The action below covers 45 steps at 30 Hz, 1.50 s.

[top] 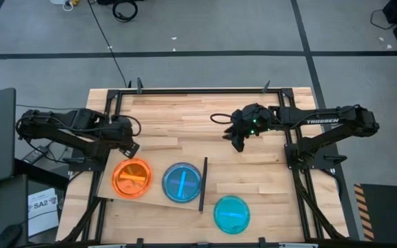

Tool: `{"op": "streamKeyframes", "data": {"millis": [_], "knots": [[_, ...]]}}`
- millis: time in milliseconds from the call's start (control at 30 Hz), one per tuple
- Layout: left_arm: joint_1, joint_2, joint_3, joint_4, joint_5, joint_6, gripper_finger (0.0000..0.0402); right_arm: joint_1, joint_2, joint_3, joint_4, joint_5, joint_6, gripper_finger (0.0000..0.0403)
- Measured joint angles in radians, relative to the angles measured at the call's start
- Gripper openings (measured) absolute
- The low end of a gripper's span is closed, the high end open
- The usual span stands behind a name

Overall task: Place and stack plates onto a shelf
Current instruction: Stack the blue plate on top of the other blue plate on the shelf

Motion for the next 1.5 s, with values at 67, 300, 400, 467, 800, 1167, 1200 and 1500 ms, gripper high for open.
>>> {"op": "streamKeyframes", "data": {"millis": [67, 300, 400, 467, 800, 1167, 1200, 1500], "knots": [[0.000, 0.000, 0.000, 0.049, -0.024, 0.039, 0.0114, 0.025, 0.000, 0.000, -0.011, -0.045, 0.052, 0.0143], [0.000, 0.000, 0.000, 0.184, -0.051, 0.160, 0.0114, 0.176, 0.000, 0.000, -0.030, -0.100, 0.209, 0.0143], [0.000, 0.000, 0.000, 0.204, -0.051, 0.172, 0.0114, 0.256, 0.000, 0.000, -0.030, -0.073, 0.261, 0.0143], [0.000, 0.000, 0.000, 0.203, -0.051, 0.173, 0.0114, 0.312, 0.000, 0.000, -0.030, -0.038, 0.288, 0.0143], [0.000, 0.000, 0.000, 0.202, -0.051, 0.175, 0.0114, 0.586, 0.000, -0.013, -0.035, 0.142, 0.500, 0.0143], [0.000, 0.000, 0.000, 0.202, -0.051, 0.175, 0.0114, 0.774, 0.000, -0.185, -0.023, 0.214, 0.933, 0.0142], [0.000, 0.000, 0.000, 0.202, -0.050, 0.175, 0.0114, 0.781, 0.000, -0.200, -0.024, 0.214, 0.954, 0.0142], [0.000, 0.000, 0.000, 0.202, -0.050, 0.175, 0.0114, 0.786, 0.000, -0.341, 0.111, 0.257, 1.025, 0.0142]]}}
